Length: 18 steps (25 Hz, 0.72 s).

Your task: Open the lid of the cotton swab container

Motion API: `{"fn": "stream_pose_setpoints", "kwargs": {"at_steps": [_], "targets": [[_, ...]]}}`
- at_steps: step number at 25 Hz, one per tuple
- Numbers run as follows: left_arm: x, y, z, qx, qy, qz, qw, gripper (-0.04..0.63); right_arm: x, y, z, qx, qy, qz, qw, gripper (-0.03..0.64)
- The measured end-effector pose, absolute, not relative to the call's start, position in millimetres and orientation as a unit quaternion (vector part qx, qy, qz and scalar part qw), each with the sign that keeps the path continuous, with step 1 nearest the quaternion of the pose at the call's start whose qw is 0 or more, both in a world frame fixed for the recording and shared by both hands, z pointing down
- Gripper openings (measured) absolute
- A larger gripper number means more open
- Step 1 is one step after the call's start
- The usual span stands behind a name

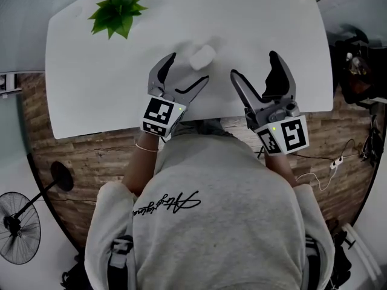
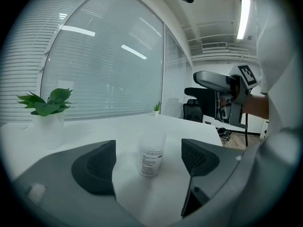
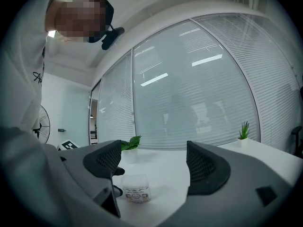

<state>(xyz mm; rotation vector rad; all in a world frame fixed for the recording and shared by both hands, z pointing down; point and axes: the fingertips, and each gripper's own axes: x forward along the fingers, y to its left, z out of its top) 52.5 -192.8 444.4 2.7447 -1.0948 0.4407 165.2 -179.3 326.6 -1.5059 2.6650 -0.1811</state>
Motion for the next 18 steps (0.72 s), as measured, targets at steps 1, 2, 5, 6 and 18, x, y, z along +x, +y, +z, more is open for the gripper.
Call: {"fn": "stream_pose_setpoints", "kwargs": {"at_steps": [1,2,5,6,18], "targets": [[55.2,-194.3,447.5,0.916,-0.364,0.151,0.077,0.416,166.4,-178.9,327.0,-0.491,0.868,-0.059,0.037,0.416],[57.5,-195.9,450.2,0.916,-0.362,0.155,0.077,0.416,167.4,-178.4,327.3,-0.491,0.868,-0.060,0.036,0.414],[62.9,-200.3,456.3,0.915,-0.359,0.164,0.079,0.416,170.8,-176.8,328.8,-0.494,0.867,-0.061,0.034,0.412],[64.4,-201.3,458.4,0.915,-0.359,0.167,0.081,0.416,172.0,-176.3,329.6,-0.495,0.866,-0.062,0.032,0.411],[77.2,-214.6,476.5,0.911,-0.352,0.197,0.084,0.379,176.9,-174.6,327.7,-0.506,0.860,-0.059,0.031,0.410]]}}
